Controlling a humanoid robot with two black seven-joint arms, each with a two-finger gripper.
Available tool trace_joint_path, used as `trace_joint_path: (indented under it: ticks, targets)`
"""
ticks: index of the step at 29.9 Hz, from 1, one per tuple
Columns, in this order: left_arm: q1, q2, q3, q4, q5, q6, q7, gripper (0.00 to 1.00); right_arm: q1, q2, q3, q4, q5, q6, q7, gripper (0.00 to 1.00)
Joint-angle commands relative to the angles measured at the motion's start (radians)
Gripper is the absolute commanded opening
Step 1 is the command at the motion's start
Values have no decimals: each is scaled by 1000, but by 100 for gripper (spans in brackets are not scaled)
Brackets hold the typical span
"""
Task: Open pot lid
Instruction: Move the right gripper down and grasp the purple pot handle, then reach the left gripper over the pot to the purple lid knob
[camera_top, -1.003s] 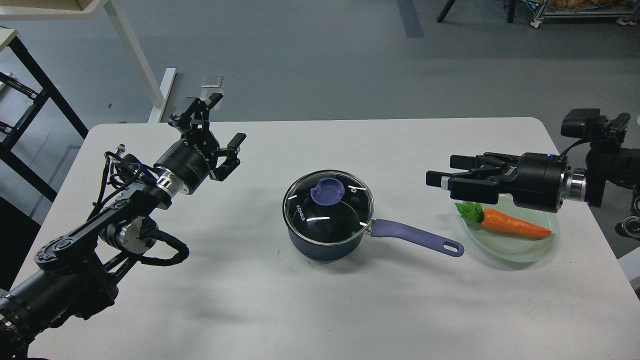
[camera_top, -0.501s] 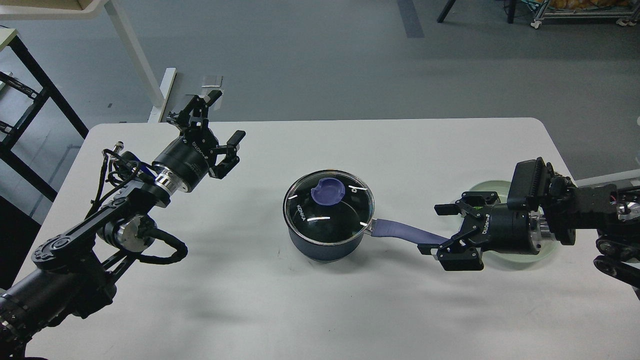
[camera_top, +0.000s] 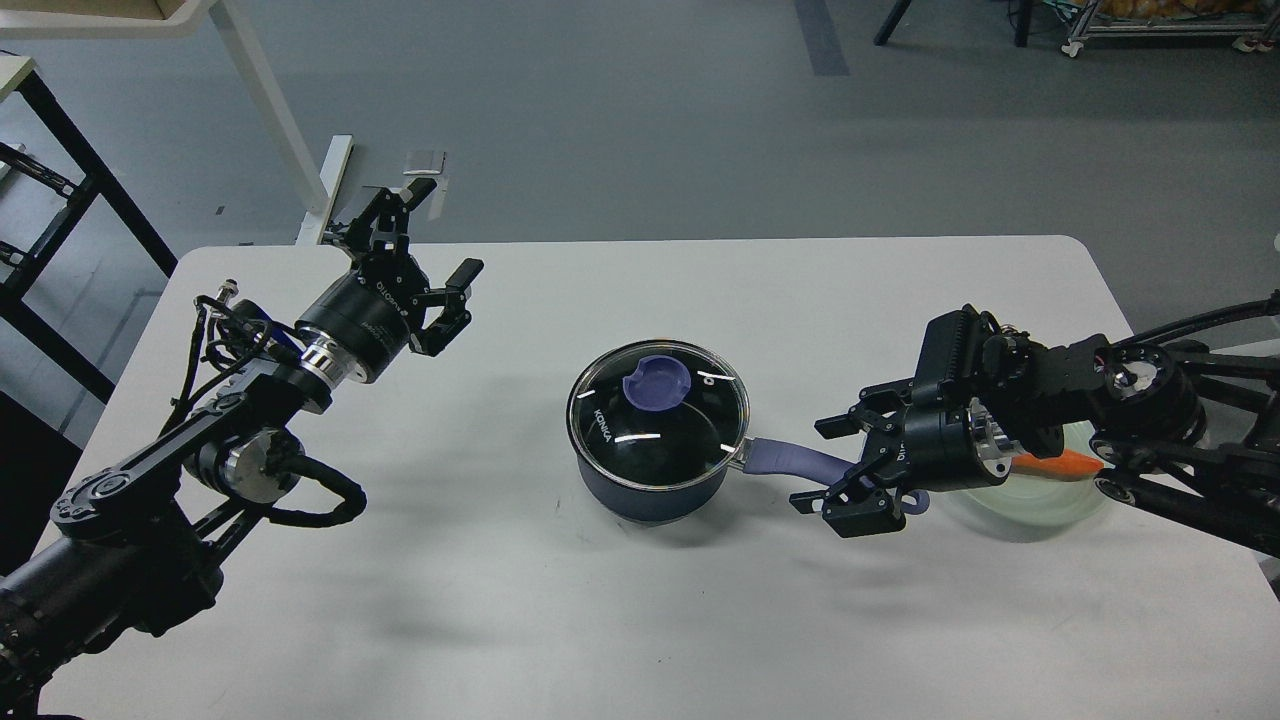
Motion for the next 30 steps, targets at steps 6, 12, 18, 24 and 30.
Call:
trace_joint_path:
  ticks: [6,12,18,24,30]
  targets:
    - [0,2,0,-3,0,-1,0,99,10,-28,-8,24,-4,13,0,65]
    - [-1,3,0,-6,1,-3,2,99,10,-34,-26,27,-10,13,0,43]
    - [-1,19,2,-24,15,-4,6,99,9,-71,-28,58,-13,13,0,40]
    - [-15,39,2,-26,136,-10,9,99,7,-80,-28,61,-13,13,0,31]
    - [-20,42,2,-52,245,-18,9,99,9,-80,-28,61,-13,13,0,26]
